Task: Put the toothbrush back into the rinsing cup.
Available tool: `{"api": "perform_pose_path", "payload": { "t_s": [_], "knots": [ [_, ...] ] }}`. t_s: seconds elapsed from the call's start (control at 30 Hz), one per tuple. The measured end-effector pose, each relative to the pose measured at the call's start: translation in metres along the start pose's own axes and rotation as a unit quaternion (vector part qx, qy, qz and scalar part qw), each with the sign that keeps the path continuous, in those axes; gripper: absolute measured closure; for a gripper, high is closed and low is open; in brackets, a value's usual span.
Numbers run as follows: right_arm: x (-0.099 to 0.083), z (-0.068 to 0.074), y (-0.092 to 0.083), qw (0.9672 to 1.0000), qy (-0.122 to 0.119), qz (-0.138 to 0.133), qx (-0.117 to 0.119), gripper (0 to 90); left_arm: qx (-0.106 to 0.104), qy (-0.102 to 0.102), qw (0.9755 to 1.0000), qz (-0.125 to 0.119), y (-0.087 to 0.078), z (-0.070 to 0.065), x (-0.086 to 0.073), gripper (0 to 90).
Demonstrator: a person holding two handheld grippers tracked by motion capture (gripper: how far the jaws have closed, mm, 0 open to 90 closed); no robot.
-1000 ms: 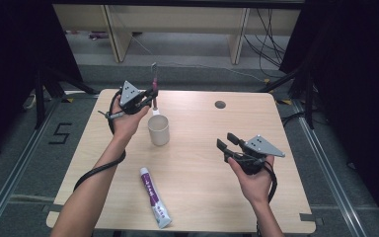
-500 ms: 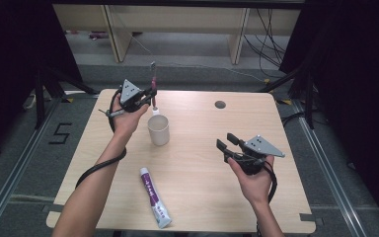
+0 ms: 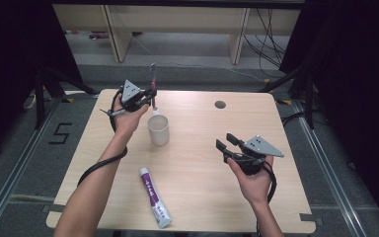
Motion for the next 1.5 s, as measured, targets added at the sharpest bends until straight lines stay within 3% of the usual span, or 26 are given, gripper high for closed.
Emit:
{"api": "perform_pose_path", "payload": {
  "t_s": [0.43,0.5,0.6,0.67,1.5],
  "knots": [
    [-0.001,-0.001,0.001,0.9999,-0.009,0.002,-0.005,51.3,0.002,-0.003,1.0000,0.002,0.004,0.001,-0.003,79.5],
    [-0.001,0.001,0.000,1.0000,0.000,0.007,-0.003,51.4,0.000,-0.002,1.0000,0.002,0.005,0.000,-0.003,79.5],
    [0.000,-0.001,0.001,0.9999,-0.013,0.001,-0.008,51.3,0.001,-0.003,1.0000,0.004,0.006,0.000,-0.004,79.5],
    [-0.002,0.001,0.000,0.9999,0.005,0.009,0.001,51.3,0.000,-0.004,1.0000,0.005,0.007,0.000,-0.005,79.5],
    [-0.003,0.002,0.003,0.9999,0.004,0.011,0.005,51.2,-0.001,-0.012,0.9998,0.014,0.013,0.000,-0.014,79.4]
  ]
}}
Point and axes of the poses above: each handheld gripper's, and its own axes: y roughly forward along the jaws, x roughly out of its top, z roughly to its left, the point moved 5 cm from there along y, roughly forward along the jaws, and after that the axes turned 12 degrees about z, right-handed, at the moved point
